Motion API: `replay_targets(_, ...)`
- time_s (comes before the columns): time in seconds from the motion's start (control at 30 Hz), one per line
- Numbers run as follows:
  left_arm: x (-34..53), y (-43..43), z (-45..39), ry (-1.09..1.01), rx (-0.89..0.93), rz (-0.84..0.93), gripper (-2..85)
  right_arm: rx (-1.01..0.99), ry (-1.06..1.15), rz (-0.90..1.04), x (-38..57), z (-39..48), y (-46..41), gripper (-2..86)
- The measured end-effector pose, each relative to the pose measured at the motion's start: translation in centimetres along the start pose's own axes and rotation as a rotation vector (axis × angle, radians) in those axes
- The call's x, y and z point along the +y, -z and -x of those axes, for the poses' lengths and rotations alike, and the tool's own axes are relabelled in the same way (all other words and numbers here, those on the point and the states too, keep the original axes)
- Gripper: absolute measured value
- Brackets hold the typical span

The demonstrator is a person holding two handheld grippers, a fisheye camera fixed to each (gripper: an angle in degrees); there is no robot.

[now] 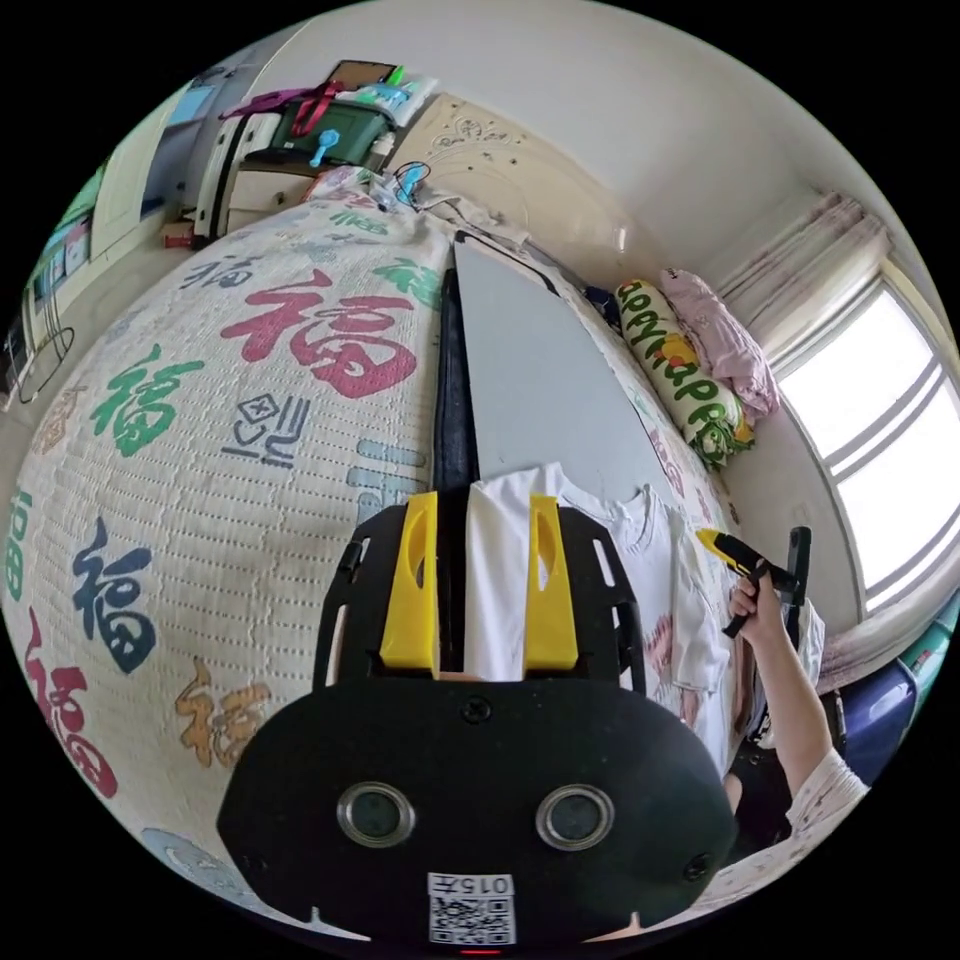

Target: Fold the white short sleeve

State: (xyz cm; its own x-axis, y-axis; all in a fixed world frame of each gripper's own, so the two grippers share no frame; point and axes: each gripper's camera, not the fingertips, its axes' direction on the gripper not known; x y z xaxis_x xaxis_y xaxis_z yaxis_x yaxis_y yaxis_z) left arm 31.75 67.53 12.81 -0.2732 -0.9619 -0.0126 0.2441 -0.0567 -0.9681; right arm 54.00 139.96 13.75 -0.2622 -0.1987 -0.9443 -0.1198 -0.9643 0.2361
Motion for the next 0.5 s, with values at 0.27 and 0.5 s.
replay_targets(0.27,-2.3,-3.1,-5.5,-0.163,-0.213,0.099,8.9,0.124,0.050,0.060,1.1,5.7,-1.1,8.0)
replay_targets(0.5,-1.9,-0.2,-9.0,-0.149,-0.229,0.040,1.1,0.188,0.109,0.037,4.8,11.3,2.0,0.8)
